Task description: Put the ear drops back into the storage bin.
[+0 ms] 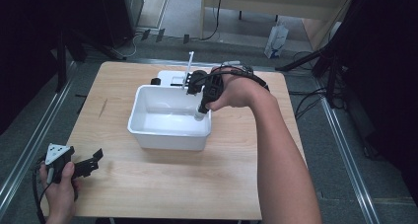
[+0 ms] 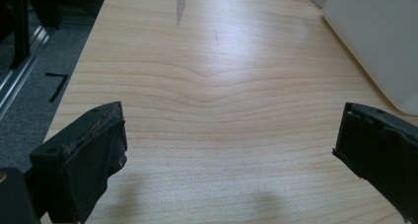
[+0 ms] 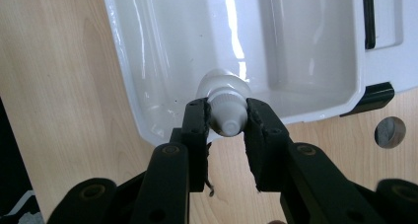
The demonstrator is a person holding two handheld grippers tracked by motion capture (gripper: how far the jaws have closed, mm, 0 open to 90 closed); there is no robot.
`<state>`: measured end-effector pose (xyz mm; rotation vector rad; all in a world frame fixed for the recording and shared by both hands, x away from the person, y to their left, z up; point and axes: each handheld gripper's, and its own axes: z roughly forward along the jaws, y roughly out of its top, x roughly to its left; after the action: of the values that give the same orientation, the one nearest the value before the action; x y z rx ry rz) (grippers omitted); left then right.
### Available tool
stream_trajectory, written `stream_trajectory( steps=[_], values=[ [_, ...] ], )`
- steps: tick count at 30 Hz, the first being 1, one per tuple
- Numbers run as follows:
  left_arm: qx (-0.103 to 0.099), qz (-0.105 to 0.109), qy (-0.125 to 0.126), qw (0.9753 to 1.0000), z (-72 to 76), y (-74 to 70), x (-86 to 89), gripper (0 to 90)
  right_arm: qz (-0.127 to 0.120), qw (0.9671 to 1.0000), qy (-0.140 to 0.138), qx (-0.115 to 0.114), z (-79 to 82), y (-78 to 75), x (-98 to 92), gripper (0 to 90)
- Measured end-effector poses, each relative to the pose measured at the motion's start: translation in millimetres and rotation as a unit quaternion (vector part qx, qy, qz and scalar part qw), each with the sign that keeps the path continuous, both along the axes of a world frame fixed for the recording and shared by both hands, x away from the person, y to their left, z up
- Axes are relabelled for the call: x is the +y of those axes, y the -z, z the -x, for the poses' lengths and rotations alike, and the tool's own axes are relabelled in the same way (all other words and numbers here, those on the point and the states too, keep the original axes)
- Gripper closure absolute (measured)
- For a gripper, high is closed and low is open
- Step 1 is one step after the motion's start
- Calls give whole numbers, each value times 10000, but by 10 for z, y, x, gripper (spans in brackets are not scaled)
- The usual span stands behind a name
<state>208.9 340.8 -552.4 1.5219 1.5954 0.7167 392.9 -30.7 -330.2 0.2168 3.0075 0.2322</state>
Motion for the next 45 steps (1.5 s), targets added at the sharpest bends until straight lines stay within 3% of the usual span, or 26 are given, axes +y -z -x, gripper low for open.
stream_trajectory(
  steps=[6,11,32,45],
  values=[
    [1,11,4,10000,-1,0,2,1,129,9998,-125,-96,-27,87,50,722],
    [-3,18,-5,10000,-3,1,0,1,416,9987,-243,-184,-41,221,91,722],
    [10,25,-9,10000,-4,0,1,1,610,9973,-287,-275,-109,568,85,721],
    [2,37,-12,10000,-5,1,1,1,847,9940,-480,-506,-131,798,137,720]
  ],
)
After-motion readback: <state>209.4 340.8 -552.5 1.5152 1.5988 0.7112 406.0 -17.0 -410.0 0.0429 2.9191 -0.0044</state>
